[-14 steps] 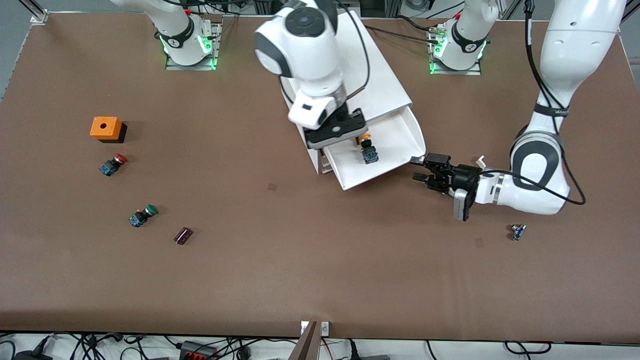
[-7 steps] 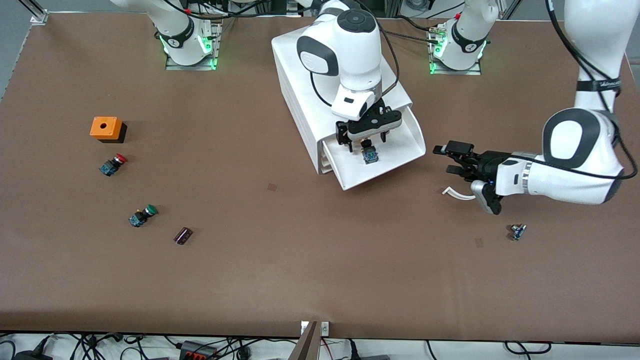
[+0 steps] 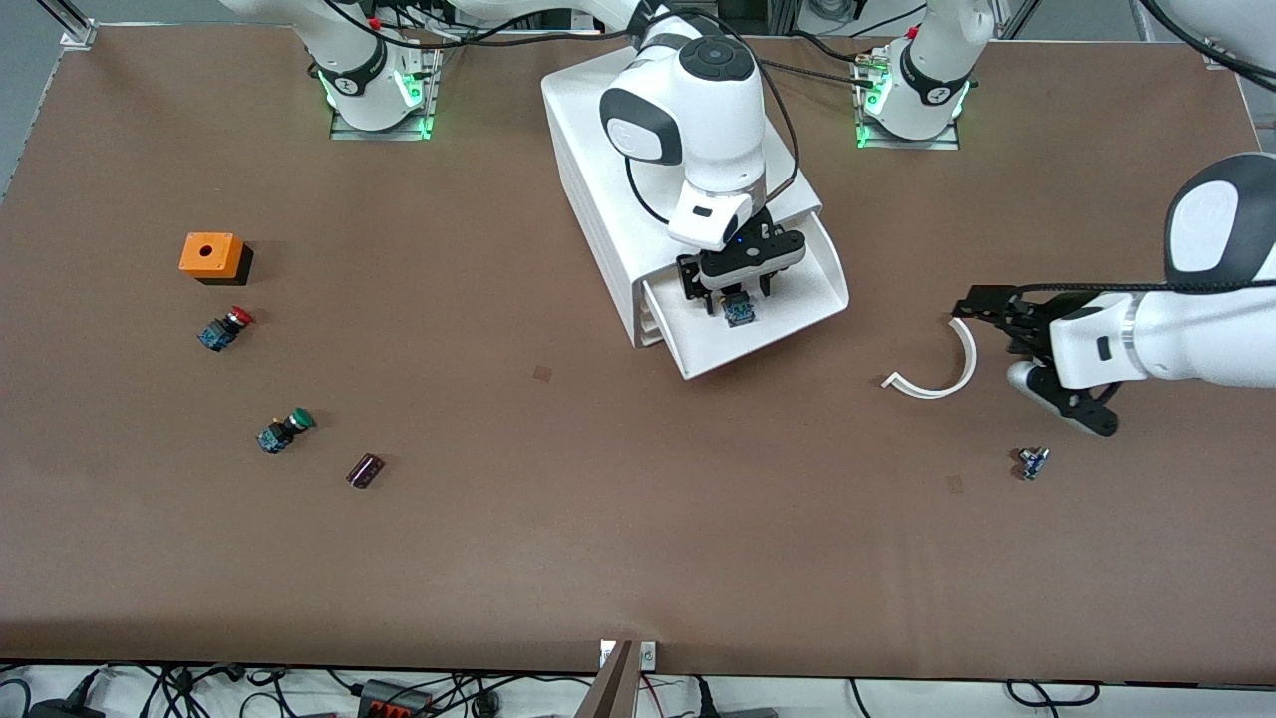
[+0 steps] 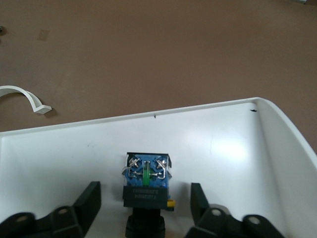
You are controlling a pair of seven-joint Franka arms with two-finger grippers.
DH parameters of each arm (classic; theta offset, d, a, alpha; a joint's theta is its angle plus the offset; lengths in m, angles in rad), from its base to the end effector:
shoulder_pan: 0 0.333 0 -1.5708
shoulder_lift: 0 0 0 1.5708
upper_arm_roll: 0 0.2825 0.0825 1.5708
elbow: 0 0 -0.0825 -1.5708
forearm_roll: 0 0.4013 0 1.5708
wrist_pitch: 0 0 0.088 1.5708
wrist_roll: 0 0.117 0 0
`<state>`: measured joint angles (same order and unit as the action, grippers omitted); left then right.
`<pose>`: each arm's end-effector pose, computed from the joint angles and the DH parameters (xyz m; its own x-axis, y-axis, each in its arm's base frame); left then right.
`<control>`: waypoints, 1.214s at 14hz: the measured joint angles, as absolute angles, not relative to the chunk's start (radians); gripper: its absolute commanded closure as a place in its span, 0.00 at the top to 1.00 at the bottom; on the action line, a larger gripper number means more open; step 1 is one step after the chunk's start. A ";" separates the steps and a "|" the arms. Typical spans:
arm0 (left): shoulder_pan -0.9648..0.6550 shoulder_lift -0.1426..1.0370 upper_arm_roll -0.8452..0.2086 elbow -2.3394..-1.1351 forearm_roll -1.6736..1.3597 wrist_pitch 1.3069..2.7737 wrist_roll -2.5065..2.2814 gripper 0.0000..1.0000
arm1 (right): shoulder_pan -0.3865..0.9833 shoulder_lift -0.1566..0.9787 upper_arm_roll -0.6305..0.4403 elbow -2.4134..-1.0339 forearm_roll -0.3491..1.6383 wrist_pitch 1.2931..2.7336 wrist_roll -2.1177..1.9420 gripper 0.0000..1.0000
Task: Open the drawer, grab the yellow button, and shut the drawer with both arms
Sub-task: 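Lift the button out with the right gripper toward the other buttons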
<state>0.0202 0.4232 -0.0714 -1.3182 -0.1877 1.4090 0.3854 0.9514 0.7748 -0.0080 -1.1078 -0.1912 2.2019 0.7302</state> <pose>0.6444 -0.0502 0.4341 0.8695 -0.4432 -0.2181 -0.3661 -0.8746 0.3179 0.4655 0.6314 0.3499 0.8970 0.2700 0.3501 0.3102 -0.9486 -0.0633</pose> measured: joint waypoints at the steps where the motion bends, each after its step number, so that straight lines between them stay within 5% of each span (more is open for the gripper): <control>1: 0.015 0.423 -0.073 -1.295 -0.143 1.403 0.379 1.00 | 0.951 0.776 -0.008 -1.108 -0.191 2.203 0.730 0.24; 3: 0.010 0.424 -0.074 -1.275 -0.102 1.402 0.372 1.00 | 0.951 0.777 -0.008 -1.107 -0.192 2.207 0.730 0.11; 7: 0.011 0.446 -0.073 -1.225 -0.063 1.409 0.356 1.00 | 0.952 0.778 -0.013 -1.079 -0.192 2.207 0.730 0.00; 12: 0.011 0.475 -0.074 -1.210 -0.061 1.418 0.260 1.00 | 0.930 0.763 -0.027 -0.963 -0.192 2.084 0.730 0.00; 17: -0.010 0.485 -0.081 -1.210 -0.061 1.417 0.043 1.00 | 0.759 0.727 -0.027 -0.944 -0.111 1.951 0.700 0.00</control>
<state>-0.0096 0.4854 -0.0807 -1.2104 -0.0606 1.4175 0.0435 0.7586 0.7272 -0.0270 -0.9438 -0.1105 1.9513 0.7005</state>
